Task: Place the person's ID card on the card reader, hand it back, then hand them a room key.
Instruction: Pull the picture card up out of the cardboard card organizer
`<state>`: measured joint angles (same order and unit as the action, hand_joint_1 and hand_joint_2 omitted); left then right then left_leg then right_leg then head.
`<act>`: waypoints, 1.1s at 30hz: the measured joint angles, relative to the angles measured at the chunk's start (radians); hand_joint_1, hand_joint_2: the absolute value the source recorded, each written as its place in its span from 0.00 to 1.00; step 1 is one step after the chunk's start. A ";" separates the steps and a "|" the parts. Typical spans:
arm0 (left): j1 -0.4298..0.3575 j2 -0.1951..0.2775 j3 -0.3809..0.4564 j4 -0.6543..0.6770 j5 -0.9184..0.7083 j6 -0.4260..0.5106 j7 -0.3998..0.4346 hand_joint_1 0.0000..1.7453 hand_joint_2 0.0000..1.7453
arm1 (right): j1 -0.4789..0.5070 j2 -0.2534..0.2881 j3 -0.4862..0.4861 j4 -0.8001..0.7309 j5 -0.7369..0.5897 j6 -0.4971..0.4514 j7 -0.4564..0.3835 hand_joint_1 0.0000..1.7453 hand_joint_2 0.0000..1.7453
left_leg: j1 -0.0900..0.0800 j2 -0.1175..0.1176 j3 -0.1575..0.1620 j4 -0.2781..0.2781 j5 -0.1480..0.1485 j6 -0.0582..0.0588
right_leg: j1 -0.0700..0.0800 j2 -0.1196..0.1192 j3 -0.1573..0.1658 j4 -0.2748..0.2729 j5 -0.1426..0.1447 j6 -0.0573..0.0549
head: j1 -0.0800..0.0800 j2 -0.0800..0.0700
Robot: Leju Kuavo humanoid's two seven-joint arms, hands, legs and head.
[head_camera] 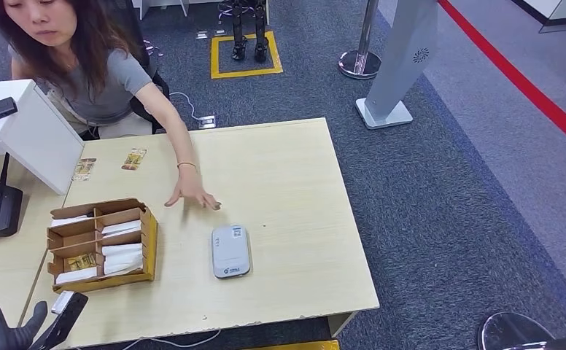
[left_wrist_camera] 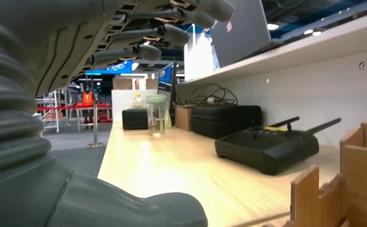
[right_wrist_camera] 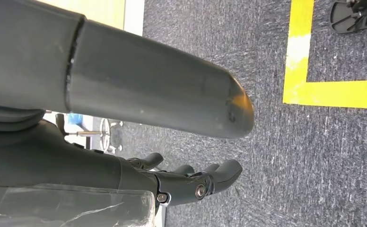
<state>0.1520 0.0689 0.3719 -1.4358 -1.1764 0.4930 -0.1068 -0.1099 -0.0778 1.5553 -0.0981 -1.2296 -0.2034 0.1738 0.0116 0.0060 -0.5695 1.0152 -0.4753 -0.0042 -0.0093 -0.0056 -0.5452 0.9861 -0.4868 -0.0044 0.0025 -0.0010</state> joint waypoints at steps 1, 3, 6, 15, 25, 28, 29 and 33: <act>-0.003 0.006 -0.017 0.009 -0.015 -0.002 0.013 0.00 1.00 | 0.000 0.000 0.000 0.000 0.002 0.000 0.001 0.00 1.00 | 0.000 0.000 0.000 0.000 0.000 0.000 | 0.000 0.000 0.000 0.000 0.000 0.000 | 0.000 0.000; -0.013 0.016 -0.060 0.029 -0.053 -0.007 0.043 0.00 1.00 | -0.001 0.000 0.000 0.001 0.006 0.002 0.003 0.00 1.00 | 0.000 0.000 0.000 0.000 0.000 0.000 | 0.000 -0.001 0.000 0.000 0.000 0.000 | 0.000 0.000; -0.035 0.020 -0.135 0.062 -0.111 -0.010 0.092 0.00 1.00 | -0.001 0.000 0.000 0.002 0.009 0.005 0.005 0.00 1.00 | 0.000 0.000 0.000 0.000 0.000 0.000 | 0.000 0.000 0.000 0.000 0.000 0.000 | 0.000 0.000; -0.054 0.022 -0.334 0.109 -0.306 -0.005 0.270 0.00 1.00 | -0.001 0.000 0.000 0.002 0.004 0.001 0.003 0.00 1.00 | 0.000 0.000 0.000 0.000 0.000 0.000 | 0.000 0.000 0.000 0.000 0.000 0.000 | 0.000 0.000; -0.020 0.066 -0.542 0.052 -0.394 -0.025 0.492 0.00 1.00 | 0.001 0.000 0.000 0.002 -0.027 -0.004 -0.003 0.00 1.00 | 0.000 0.000 0.000 0.000 0.000 0.000 | 0.000 0.000 0.000 0.000 0.000 0.000 | 0.000 0.000; -0.019 0.116 -0.651 0.008 -0.396 -0.042 0.625 0.00 1.00 | 0.001 0.000 0.000 0.003 -0.034 -0.005 -0.002 0.00 1.00 | 0.000 0.000 0.000 0.000 0.000 0.000 | 0.000 0.000 0.000 0.000 0.000 0.000 | 0.000 0.000; -0.021 0.131 -0.682 -0.004 -0.396 -0.046 0.656 0.00 1.00 | 0.001 0.000 0.000 0.003 -0.036 -0.005 -0.001 0.00 1.00 | 0.000 0.000 0.000 0.000 0.000 0.000 | 0.000 0.000 0.000 0.000 0.000 0.000 | 0.000 0.000; -0.033 0.177 -0.782 -0.036 -0.397 -0.052 0.725 0.00 1.00 | 0.001 0.000 0.000 0.003 -0.037 -0.006 -0.002 0.00 1.00 | 0.000 0.000 0.000 0.000 0.000 0.000 | 0.000 0.000 0.000 0.000 0.000 0.000 | 0.000 0.000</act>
<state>0.1190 0.2455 -0.4101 -1.4716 -1.5732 0.4414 0.6179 -0.1090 -0.0779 1.5553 -0.0954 -1.2671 -0.2093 0.1716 0.0117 0.0059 -0.5699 1.0152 -0.4753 -0.0042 -0.0092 -0.0057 -0.5453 0.9861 -0.4868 -0.0042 0.0026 -0.0010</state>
